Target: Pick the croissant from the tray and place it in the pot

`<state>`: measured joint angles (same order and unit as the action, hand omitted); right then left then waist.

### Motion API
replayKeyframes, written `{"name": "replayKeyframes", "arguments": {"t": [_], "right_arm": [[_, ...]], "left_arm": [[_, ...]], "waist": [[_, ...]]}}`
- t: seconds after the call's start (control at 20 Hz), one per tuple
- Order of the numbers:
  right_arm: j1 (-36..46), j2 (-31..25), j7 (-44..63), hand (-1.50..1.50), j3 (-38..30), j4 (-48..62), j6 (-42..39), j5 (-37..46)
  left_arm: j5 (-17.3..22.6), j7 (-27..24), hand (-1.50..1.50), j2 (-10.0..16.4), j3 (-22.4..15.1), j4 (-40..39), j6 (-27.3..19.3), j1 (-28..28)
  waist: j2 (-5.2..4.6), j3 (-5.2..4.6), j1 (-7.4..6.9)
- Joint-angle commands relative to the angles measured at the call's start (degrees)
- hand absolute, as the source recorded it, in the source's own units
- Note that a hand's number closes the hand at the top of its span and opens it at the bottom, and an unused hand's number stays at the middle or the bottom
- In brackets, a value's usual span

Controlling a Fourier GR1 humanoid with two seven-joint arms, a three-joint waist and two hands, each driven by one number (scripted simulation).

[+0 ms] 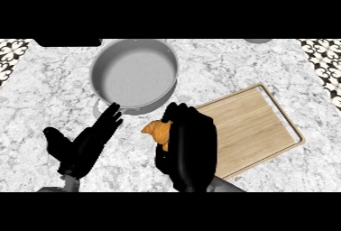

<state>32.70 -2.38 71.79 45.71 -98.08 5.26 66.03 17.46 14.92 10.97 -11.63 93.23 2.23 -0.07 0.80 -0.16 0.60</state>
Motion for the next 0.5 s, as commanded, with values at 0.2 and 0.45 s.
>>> {"name": "replayKeyframes", "arguments": {"t": [0.2,0.45], "right_arm": [[17.7,2.3,13.4,1.50,-7.6,-3.3,-9.3,-4.7],[25.7,2.3,11.2,1.50,-13.4,5.7,-5.8,-9.1]], "left_arm": [[-0.3,1.1,0.00,-1.0,-0.2,-0.8,-0.1,-2.2],[-0.2,0.0,0.00,-0.4,0.5,-1.6,1.3,-2.2]], "waist": [[-0.51,0.00,-1.64],[-0.83,0.01,-2.41]]}}
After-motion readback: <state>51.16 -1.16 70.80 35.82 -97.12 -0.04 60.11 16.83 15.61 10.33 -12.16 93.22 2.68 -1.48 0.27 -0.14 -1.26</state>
